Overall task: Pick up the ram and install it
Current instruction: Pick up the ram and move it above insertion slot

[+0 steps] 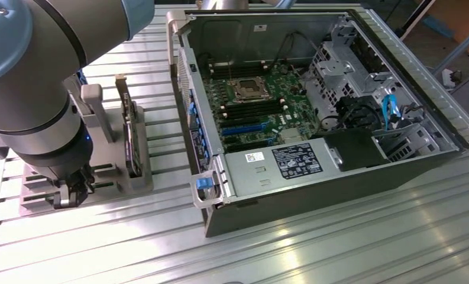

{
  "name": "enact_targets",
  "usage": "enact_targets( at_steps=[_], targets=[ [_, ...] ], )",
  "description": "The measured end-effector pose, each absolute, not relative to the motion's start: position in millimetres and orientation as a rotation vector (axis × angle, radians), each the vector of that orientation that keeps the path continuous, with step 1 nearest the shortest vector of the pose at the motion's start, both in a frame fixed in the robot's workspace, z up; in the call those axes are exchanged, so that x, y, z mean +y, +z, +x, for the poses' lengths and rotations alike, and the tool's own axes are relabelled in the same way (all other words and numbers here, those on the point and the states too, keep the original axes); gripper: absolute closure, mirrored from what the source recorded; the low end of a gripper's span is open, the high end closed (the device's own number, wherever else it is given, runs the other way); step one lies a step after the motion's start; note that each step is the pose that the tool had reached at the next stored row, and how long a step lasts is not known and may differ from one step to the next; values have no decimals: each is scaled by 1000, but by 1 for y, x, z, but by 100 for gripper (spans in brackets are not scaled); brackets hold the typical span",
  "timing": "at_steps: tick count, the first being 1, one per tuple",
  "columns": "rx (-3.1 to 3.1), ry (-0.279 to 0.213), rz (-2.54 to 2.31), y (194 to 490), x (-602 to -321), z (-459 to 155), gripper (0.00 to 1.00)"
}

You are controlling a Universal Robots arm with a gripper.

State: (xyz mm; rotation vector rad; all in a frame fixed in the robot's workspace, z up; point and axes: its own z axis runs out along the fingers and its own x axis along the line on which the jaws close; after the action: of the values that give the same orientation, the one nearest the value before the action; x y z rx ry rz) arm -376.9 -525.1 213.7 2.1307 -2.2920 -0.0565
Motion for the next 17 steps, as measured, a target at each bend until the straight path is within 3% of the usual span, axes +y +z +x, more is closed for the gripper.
enact_targets(
  at_steps=[12, 15, 17],
  targets=[
    [-2292, -57, 2131, 214, -525, -377, 76],
    [-2292, -57, 2131, 214, -525, -377, 88],
    [-2292, -56, 2131, 214, -525, -377, 88]
  ],
)
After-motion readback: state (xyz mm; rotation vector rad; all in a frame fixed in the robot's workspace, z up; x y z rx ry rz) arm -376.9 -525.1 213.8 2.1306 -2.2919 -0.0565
